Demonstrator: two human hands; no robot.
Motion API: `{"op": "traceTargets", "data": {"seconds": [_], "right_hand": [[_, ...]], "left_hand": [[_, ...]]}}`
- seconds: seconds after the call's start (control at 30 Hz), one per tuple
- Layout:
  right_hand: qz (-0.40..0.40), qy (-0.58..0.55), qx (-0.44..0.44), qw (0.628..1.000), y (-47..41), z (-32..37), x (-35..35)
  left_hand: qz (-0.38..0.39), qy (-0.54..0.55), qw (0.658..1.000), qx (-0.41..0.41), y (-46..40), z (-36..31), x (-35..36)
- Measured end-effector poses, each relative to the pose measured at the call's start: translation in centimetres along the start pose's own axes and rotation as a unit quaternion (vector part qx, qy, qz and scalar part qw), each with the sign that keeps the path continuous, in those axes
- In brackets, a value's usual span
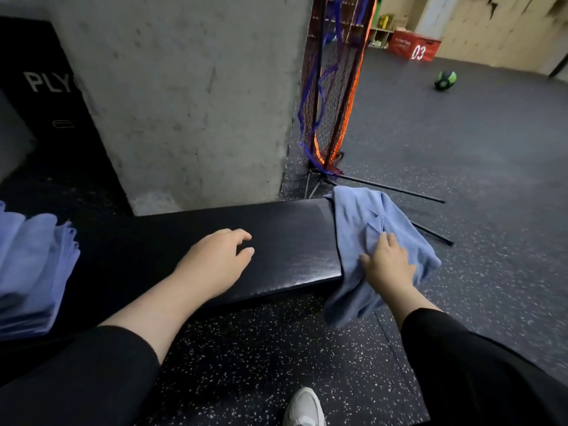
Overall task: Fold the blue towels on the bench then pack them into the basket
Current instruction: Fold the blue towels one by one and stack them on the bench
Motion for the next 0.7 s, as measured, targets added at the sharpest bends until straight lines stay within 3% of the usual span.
{"op": "traceTargets", "data": {"seconds": [0.33,0.47,0.6,0.7], "right_hand": [[-0.096,0.015,0.011,0.995,-1.0,-0.1,-1.3],[-0.120,-0.125,-0.023,0.985,0.1,3.6,-3.8],[-0.081,-0.311,-0.078,0.944,2.3,9.4,-5.9],[-0.013,-0.342,-0.139,0.929,5.0,14.2,-5.6]], "left_hand": [[0.011,-0.012,1.000,0.015,-0.4,-0.5,0.7],[0.006,0.009,1.000,0.010,0.1,0.0,0.1],[0.008,0.070,0.997,-0.002,0.7,0.2,-0.6],[0.014,0.166,0.986,-0.026,1.2,0.4,-1.3]]}}
Point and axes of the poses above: each hand's wrist, its own y-axis away from the middle knuckle, its own x-axis out of the palm, z = x × y, the point moved 5 cm from there along -y, towards the middle knuckle, and after that the axes turned 3 degrees about -z, right-handed, at the moved point
